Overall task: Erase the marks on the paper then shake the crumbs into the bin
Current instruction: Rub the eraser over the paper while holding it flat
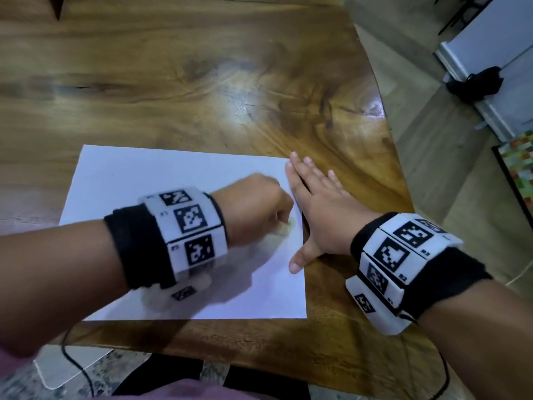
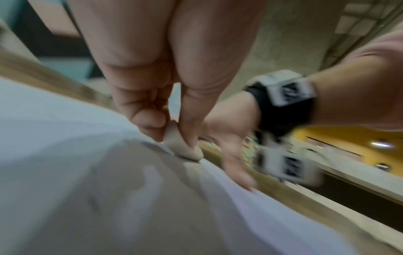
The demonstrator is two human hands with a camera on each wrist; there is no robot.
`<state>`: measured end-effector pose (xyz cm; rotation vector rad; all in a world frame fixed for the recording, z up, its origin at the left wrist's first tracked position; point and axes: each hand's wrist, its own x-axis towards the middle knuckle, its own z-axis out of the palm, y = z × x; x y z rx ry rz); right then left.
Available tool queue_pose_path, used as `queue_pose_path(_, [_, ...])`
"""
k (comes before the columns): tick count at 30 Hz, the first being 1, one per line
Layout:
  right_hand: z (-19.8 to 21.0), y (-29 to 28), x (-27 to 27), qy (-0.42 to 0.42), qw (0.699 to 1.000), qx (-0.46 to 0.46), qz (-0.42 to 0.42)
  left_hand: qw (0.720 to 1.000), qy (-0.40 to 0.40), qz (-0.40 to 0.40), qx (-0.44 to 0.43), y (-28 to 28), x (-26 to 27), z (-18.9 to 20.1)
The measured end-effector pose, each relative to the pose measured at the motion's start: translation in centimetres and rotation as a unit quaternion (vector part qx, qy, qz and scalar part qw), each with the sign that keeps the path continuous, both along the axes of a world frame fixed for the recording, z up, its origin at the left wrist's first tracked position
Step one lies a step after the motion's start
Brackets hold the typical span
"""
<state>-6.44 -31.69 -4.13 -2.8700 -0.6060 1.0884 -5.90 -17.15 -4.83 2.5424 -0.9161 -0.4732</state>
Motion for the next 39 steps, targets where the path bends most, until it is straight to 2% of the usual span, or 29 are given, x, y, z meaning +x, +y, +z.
queue_pose_path(2, [0.0, 0.0, 0.0, 0.0, 1.0, -0.002, 0.0, 1.0, -0.024, 0.018, 0.006, 0.0, 0.0, -0.2])
queue_pose_path(3, [-0.1, 0.0, 0.0, -0.001, 1.0, -0.001, 0.0, 0.999, -0.032, -0.005, -0.005, 0.4, -1.0, -0.4])
queue_pose_path(5, [0.0, 0.0, 0.0, -0.002, 1.0, 0.001, 0.001, 0.997, -0.003, -0.076, -0.023, 1.4, -4.1, -0.2])
queue_pose_path(7, [0.0, 0.0, 0.0, -0.004, 1.0, -0.001, 0.001, 0.994, 0.045, -0.103, -0.014, 2.0, -5.5, 0.2])
queue_pose_path(9, [0.0, 0.1, 0.0, -0.001, 1.0, -0.001, 0.001, 0.994, 0.061, -0.086, -0.001, 1.8, -4.2, 0.1])
queue_pose_path(12, [0.1, 0.1, -0.1, -0.002, 1.0, -0.001, -0.001, 0.999, 0.003, -0.024, 0.025, 0.4, -0.3, 0.0])
queue_pose_path(14, [0.1, 0.1, -0.1, -0.004, 1.0, -0.003, 0.0, 0.999, -0.008, 0.018, 0.037, 0.1, 1.0, -0.1])
queue_pose_path(16, [0.1, 0.1, -0.1, -0.003, 1.0, -0.002, 0.001, 0.999, -0.013, -0.019, 0.031, 0.6, -0.5, 0.2])
queue_pose_path(19, [0.1, 0.0, 0.0, -0.001, 1.0, -0.001, 0.001, 0.996, 0.065, -0.059, -0.003, 2.4, -4.4, 0.4])
queue_pose_path(20, [0.1, 0.0, 0.0, -0.001, 1.0, -0.001, 0.001, 0.994, 0.092, -0.063, -0.009, 2.8, -4.9, 0.4])
queue_pose_path(22, [0.0, 0.0, 0.0, -0.003, 1.0, -0.001, 0.003, 0.993, 0.094, -0.075, -0.012, 3.1, -3.7, 0.5])
queue_pose_path(24, [0.0, 0.0, 0.0, -0.005, 1.0, -0.001, 0.003, 0.998, 0.048, -0.033, -0.011, 2.6, -1.0, 0.5])
queue_pose_path(27, [-0.1, 0.0, 0.0, -0.008, 1.0, -0.006, 0.006, 0.994, -0.01, 0.108, -0.006, 1.6, 3.7, 0.6])
queue_pose_path(30, [-0.1, 0.0, 0.0, -0.004, 1.0, -0.001, 0.004, 0.99, -0.02, 0.137, -0.001, 0.6, 5.2, 0.9])
queue_pose_path(32, [-0.1, -0.1, 0.0, -0.006, 1.0, 0.004, 0.003, 0.994, -0.006, 0.111, -0.001, 0.5, 3.8, 0.9])
queue_pose_path(36, [-0.1, -0.1, 0.0, -0.002, 1.0, 0.007, 0.001, 0.997, 0.053, -0.023, 0.047, 1.4, 0.5, 0.7])
queue_pose_path(37, [-0.1, -0.1, 0.0, -0.003, 1.0, 0.007, 0.0, 0.996, 0.062, -0.025, 0.054, 1.5, 0.7, 0.9])
queue_pose_path(39, [-0.1, 0.0, 0.0, -0.006, 1.0, 0.007, -0.001, 0.998, 0.043, 0.022, 0.046, 1.3, 2.3, 1.1])
